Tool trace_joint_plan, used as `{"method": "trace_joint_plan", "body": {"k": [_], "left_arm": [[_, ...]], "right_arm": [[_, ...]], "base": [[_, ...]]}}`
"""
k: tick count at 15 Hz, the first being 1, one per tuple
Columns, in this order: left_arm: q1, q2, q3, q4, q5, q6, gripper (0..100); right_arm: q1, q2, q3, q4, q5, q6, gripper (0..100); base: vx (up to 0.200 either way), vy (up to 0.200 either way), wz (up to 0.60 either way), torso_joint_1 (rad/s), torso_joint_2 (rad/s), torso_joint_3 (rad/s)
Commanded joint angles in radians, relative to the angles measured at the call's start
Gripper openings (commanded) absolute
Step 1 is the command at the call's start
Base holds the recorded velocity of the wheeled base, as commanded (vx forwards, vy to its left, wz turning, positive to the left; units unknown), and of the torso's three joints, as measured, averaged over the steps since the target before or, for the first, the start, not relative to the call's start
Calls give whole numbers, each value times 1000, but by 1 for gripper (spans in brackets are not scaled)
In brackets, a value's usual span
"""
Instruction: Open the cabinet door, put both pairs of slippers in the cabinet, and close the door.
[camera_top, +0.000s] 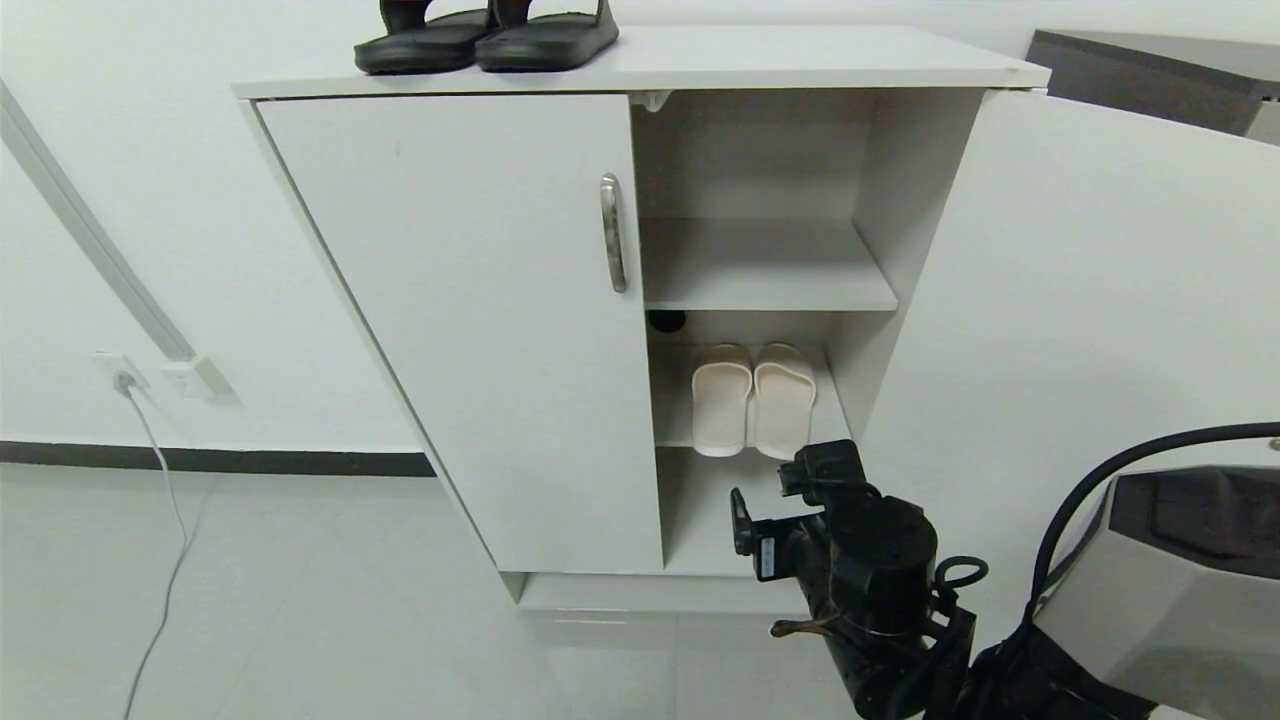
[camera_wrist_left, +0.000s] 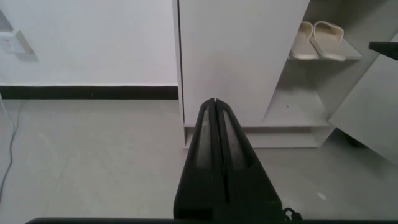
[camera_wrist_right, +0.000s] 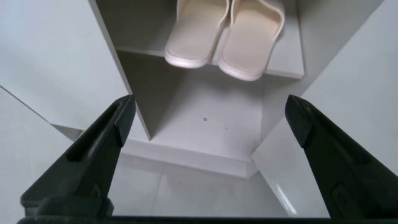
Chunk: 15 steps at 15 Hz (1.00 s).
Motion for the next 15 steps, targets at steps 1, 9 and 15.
{"method": "trace_joint_plan", "body": {"k": [1, 9, 15], "left_arm": [[-1, 0, 0, 0, 0, 0, 0], [0, 2, 0, 0, 1, 1, 0], [0, 2, 0, 0, 1, 1, 0]], "right_arm": [[0, 4, 0, 1, 0, 0, 100], [-1, 5, 1, 1, -2, 0, 100], [-4, 5, 0, -1, 0, 0, 100]], "base": [[0, 0, 0, 2, 7, 159], [0, 0, 0, 3, 4, 192], [0, 0, 0, 0, 2, 23]]}}
